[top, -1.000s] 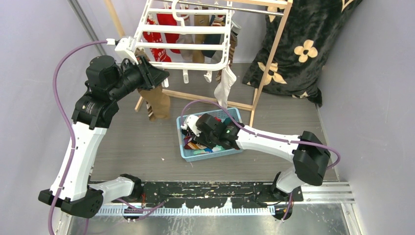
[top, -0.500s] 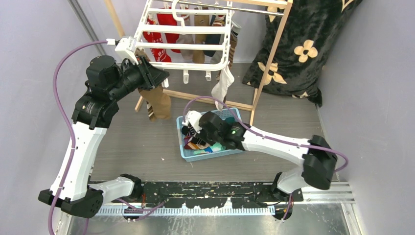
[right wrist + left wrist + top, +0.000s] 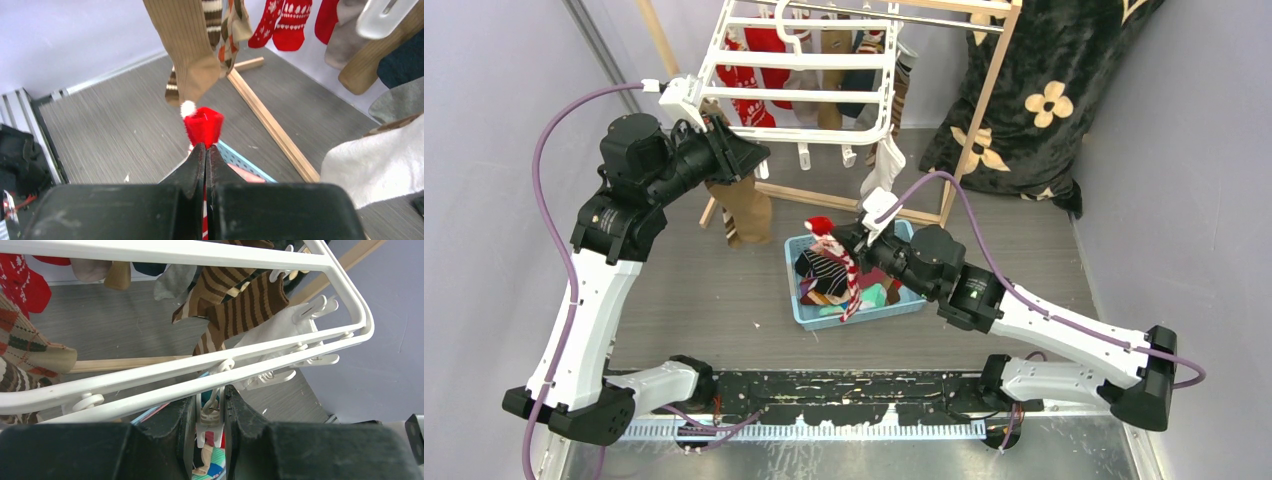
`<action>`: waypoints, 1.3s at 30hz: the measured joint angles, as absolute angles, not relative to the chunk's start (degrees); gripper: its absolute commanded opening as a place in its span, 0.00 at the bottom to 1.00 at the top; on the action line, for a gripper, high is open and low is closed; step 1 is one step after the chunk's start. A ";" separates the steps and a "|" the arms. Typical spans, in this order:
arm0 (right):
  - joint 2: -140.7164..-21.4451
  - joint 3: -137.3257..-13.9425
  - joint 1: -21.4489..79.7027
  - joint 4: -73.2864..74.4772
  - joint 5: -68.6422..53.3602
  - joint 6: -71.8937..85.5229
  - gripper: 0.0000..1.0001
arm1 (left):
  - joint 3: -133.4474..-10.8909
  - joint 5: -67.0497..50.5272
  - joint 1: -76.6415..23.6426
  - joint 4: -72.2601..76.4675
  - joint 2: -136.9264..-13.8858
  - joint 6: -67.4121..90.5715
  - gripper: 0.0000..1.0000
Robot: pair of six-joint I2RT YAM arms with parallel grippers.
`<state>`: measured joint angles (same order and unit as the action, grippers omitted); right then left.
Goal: Clip the socks to the hanger
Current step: Pick up the sock from the bin, then clamp the sock onto the hanger.
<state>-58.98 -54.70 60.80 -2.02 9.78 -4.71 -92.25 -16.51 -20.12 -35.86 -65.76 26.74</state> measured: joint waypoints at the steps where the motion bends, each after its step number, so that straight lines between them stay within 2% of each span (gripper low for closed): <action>1: -59.16 -54.33 61.01 -3.66 10.13 -4.27 0.01 | -92.25 -16.51 -20.12 -35.86 -65.76 26.83 0.08; 10: -64.93 -53.67 62.74 -18.46 13.45 -1.28 0.01 | -91.98 -16.56 -20.12 -35.73 -65.65 27.31 0.08; 21: -78.15 -56.71 70.11 -36.16 28.12 -7.44 0.01 | -91.22 -16.03 -20.12 -35.51 -65.56 29.95 0.06; 30: -84.42 -62.48 71.20 -45.95 37.74 -12.19 0.01 | -91.20 -15.75 -20.12 -35.48 -65.56 30.85 0.05; 39: -86.74 -65.41 71.68 -49.82 39.97 -14.48 0.01 | -90.98 -14.79 -20.12 -35.46 -65.56 31.07 0.04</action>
